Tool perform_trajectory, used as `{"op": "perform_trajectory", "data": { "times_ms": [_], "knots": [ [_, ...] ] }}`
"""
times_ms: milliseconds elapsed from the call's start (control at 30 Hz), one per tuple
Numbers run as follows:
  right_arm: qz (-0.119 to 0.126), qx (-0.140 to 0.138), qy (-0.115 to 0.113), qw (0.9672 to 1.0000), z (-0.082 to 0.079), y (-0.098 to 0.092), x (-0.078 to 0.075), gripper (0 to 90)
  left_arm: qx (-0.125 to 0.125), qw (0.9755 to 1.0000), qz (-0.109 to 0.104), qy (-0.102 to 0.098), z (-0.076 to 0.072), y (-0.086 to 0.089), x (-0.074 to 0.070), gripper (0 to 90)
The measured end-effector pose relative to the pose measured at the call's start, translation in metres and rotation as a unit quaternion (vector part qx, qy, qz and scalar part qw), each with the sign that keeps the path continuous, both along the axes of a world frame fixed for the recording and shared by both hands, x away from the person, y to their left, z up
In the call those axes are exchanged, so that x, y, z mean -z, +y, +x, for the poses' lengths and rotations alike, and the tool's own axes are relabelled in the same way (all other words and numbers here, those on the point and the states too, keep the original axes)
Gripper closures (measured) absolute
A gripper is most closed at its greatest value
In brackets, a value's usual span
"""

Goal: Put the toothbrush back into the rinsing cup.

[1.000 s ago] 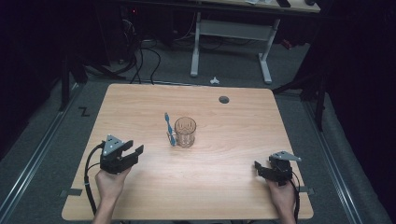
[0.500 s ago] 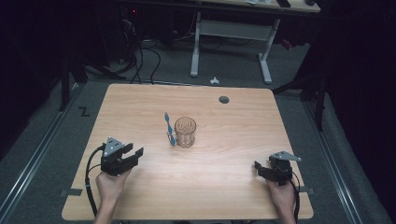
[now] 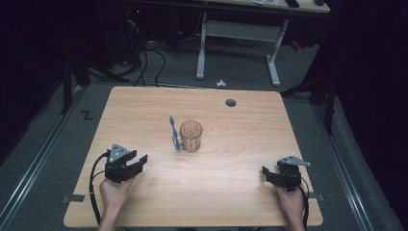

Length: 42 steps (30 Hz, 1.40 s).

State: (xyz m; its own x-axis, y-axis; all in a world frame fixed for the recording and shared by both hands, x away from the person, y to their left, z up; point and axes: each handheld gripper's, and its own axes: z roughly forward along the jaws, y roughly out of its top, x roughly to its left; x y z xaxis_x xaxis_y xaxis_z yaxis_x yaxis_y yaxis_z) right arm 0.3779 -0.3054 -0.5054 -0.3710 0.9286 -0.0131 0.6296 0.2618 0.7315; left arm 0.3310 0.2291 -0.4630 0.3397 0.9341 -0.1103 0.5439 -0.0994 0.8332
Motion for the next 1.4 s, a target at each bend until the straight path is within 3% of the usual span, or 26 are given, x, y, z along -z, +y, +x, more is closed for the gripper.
{"op": "perform_trajectory", "data": {
  "times_ms": [300, 1400],
  "knots": [
    [0.000, 0.000, 0.000, 1.0000, 0.000, 0.000, 0.000, 31.3, -0.003, 0.9998, 0.004, 0.019, 0.003, 0.000, 0.007, 49.0],
    [0.000, 0.000, 0.000, 1.0000, 0.000, 0.000, 0.000, 31.1, -0.011, 0.9981, 0.040, 0.046, 0.017, -0.014, 0.036, 46.6]
  ]
}}
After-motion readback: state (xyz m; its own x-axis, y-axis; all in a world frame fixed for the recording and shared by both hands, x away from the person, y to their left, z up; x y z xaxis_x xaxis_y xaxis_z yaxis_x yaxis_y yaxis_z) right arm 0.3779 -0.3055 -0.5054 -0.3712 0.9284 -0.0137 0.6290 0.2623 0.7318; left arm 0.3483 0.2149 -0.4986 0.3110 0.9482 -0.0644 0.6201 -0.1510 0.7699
